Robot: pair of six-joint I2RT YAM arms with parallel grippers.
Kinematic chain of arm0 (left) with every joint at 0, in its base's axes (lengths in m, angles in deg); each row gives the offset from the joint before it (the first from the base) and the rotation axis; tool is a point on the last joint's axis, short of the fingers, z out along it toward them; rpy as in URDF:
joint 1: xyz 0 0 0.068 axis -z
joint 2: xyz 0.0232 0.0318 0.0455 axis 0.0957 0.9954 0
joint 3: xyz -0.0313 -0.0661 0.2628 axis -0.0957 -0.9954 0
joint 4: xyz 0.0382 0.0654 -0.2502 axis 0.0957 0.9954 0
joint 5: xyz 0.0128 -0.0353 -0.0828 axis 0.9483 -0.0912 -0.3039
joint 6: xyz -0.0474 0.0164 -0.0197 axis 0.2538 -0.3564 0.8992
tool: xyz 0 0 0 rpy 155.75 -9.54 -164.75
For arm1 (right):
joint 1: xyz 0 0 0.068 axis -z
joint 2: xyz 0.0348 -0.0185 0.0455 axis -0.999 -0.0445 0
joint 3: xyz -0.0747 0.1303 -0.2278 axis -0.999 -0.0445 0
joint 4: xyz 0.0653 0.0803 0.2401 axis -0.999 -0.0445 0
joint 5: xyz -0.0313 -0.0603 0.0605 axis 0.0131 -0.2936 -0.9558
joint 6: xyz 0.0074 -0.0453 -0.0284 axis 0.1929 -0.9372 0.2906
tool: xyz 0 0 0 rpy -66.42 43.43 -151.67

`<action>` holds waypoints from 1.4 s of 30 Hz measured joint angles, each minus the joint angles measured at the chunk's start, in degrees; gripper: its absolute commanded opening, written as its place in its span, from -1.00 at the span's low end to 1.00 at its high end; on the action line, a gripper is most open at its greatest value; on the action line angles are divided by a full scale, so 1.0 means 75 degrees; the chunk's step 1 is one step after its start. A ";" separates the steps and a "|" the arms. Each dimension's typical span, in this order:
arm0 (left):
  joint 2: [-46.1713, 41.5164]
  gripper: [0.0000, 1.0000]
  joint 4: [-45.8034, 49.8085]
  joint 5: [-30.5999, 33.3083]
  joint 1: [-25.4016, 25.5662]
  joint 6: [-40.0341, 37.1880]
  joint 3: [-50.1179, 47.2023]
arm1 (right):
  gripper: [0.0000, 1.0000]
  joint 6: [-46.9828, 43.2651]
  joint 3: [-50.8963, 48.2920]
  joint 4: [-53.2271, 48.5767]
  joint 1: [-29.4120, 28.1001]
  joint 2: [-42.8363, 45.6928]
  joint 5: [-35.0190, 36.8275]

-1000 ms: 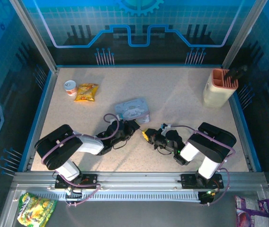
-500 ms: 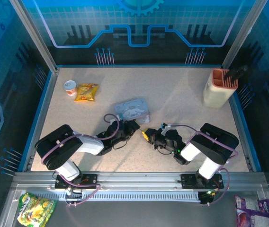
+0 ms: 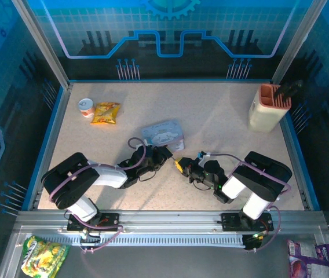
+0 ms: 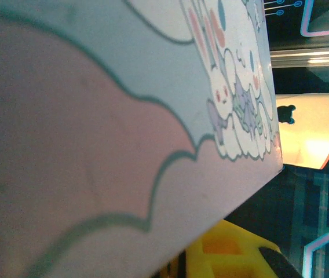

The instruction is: Unlock the padlock with the key

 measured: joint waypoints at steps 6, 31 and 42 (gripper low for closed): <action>0.0000 -0.92 -0.0058 -0.0224 -0.0047 0.0003 -0.0003 | -1.00 -0.0032 -0.0105 -0.0227 0.0020 0.0315 -0.0006; 0.0160 -0.92 -0.0562 -0.0455 -0.0201 0.0058 -0.0047 | -1.00 -0.0140 -0.0172 -0.0256 0.0119 0.0530 -0.0017; 0.0160 -0.92 -0.0565 -0.0516 -0.0195 0.0064 -0.0047 | -1.00 -0.0140 -0.0093 -0.0157 0.0105 0.0300 -0.0023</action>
